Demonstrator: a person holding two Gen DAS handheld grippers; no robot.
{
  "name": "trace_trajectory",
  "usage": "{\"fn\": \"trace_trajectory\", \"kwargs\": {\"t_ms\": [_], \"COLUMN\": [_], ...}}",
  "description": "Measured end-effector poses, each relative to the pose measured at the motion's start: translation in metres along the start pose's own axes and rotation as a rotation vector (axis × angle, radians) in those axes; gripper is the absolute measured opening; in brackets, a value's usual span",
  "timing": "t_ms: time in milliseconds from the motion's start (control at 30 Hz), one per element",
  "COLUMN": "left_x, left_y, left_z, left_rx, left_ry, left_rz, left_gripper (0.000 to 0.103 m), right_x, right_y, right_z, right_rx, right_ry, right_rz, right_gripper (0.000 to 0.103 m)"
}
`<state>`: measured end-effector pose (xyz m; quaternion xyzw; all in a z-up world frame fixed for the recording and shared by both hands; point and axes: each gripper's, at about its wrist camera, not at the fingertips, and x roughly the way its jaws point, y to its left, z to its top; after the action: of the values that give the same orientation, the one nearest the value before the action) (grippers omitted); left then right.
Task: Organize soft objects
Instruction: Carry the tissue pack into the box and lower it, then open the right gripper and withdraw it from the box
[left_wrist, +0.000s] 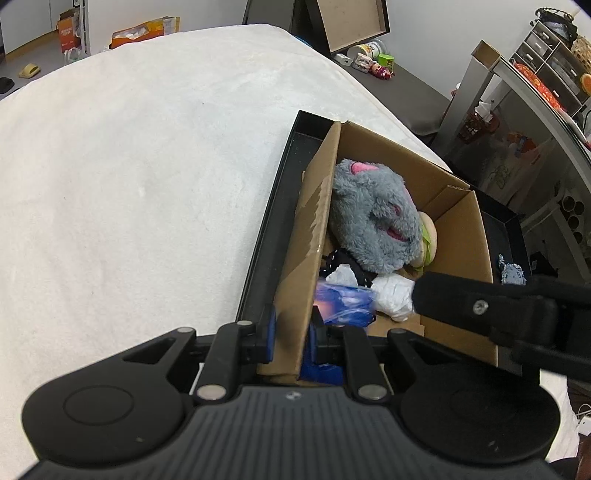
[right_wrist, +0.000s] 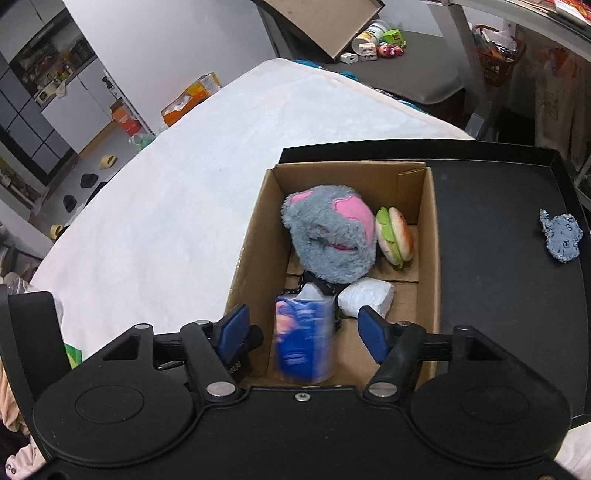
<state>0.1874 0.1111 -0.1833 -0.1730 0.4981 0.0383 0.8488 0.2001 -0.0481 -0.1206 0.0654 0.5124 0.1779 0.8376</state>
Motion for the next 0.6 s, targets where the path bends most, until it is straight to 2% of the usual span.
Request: {"fn": "trace_trajectory", "kwargs": {"t_ms": [267, 367, 400, 467, 533, 600], "left_x": [-0.006, -0.004, -0.004, -0.003, -0.003, -0.002], "left_y": [-0.009, -0.014, -0.015, -0.016, -0.017, -0.019], "left_z": [0.0, 0.0, 0.0, 0.001, 0.001, 0.001], "left_rx": [0.029, 0.04, 0.04, 0.037, 0.034, 0.038], "left_ry": [-0.016, -0.005, -0.002, -0.001, -0.006, -0.009], "left_rz": [0.015, 0.03, 0.033, 0.045, 0.064, 0.087], "left_gripper": [0.02, 0.027, 0.031, 0.04, 0.055, 0.064], "right_x": [-0.014, -0.021, -0.024, -0.028, -0.031, -0.032], "right_y": [-0.015, -0.02, -0.023, -0.029, -0.037, -0.047], "right_z": [0.002, 0.003, 0.004, 0.006, 0.006, 0.007], "right_rx": [0.001, -0.016, -0.021, -0.024, -0.02, -0.009], "right_ry": [-0.036, -0.065, -0.079, -0.1, -0.11, -0.119], "right_rz": [-0.021, -0.035, -0.041, -0.054, -0.061, -0.067], "right_gripper": [0.065, 0.073, 0.078, 0.08, 0.081, 0.084]}}
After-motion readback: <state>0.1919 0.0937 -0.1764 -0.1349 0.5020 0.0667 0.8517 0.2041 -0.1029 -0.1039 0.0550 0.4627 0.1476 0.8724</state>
